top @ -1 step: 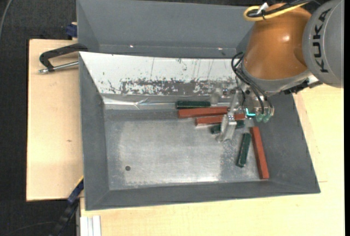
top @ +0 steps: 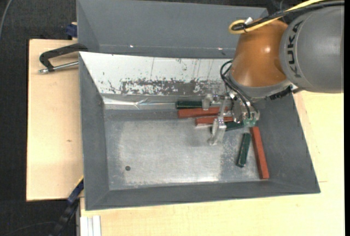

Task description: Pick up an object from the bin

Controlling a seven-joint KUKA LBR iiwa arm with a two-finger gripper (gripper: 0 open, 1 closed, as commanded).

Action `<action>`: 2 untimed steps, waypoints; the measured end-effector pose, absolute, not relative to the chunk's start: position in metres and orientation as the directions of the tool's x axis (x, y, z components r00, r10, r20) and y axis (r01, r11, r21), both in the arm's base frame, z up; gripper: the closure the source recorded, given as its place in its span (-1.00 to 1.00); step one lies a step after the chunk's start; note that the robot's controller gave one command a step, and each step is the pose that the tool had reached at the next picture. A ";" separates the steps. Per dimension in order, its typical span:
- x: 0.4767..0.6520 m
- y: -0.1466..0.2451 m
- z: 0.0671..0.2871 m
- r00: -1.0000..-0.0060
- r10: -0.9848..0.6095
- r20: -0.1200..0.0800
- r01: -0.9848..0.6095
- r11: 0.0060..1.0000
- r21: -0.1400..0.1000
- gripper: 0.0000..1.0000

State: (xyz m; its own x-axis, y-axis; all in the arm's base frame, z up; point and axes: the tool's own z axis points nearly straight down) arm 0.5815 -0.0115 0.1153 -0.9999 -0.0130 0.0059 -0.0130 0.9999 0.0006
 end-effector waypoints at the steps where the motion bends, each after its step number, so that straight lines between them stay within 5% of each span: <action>1: 0.578 -0.084 0.072 -0.967 0.256 0.002 0.256 0.967 0.000 -1.00; 2: 0.597 -0.042 0.072 -0.933 0.359 -0.007 0.359 0.933 0.004 -1.00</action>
Offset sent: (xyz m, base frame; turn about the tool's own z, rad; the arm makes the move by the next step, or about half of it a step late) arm -0.0039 -0.0716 -0.0428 0.2698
